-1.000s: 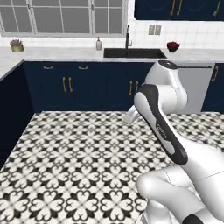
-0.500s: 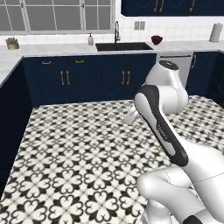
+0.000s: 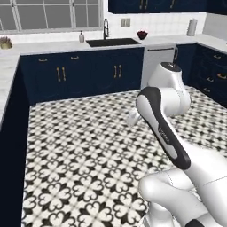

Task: Take a straw from the drawer in front and place it inside the glass cup on the dining counter.

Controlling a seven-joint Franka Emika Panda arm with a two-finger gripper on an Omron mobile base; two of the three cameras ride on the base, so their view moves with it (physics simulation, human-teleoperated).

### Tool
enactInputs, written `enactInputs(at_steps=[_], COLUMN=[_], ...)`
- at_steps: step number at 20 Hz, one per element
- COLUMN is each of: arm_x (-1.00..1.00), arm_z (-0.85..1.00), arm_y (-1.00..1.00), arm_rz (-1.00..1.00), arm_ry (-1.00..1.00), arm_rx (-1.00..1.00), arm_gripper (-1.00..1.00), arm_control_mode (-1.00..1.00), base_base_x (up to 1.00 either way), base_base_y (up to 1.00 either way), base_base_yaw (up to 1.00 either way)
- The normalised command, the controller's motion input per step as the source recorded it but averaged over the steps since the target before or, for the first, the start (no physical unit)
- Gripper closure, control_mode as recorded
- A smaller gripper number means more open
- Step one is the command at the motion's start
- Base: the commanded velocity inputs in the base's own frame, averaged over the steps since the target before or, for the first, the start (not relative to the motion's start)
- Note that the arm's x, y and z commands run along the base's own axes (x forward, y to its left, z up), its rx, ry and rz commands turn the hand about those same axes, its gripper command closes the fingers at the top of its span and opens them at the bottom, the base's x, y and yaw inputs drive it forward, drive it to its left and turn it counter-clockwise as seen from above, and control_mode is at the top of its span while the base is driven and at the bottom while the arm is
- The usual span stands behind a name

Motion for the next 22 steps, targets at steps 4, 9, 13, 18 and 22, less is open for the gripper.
enactInputs(at_steps=[4, 9, 13, 18, 22], arm_x=[0.00, 0.00, 0.00, 0.00, 0.00], arm_z=[0.00, 0.00, 0.00, 0.00, 0.00], arm_y=[0.00, 0.00, 0.00, 0.00, 0.00], arm_rz=[0.00, 0.00, 0.00, 0.00, 0.00], arm_ry=[0.00, 0.00, 0.00, 0.00, 0.00], arm_rx=[0.00, 0.00, 0.00, 0.00, 0.00], arm_gripper=[1.00, 1.00, 1.00, 1.00, 1.00], arm_control_mode=[1.00, 1.00, 1.00, 1.00, 1.00], base_base_x=[-1.00, -1.00, -0.70, -0.36, -0.28], base_base_y=[1.00, 1.00, 1.00, 1.00, 1.00], base_base_yaw=[-0.27, -0.21, -0.14, -0.13, -0.17])
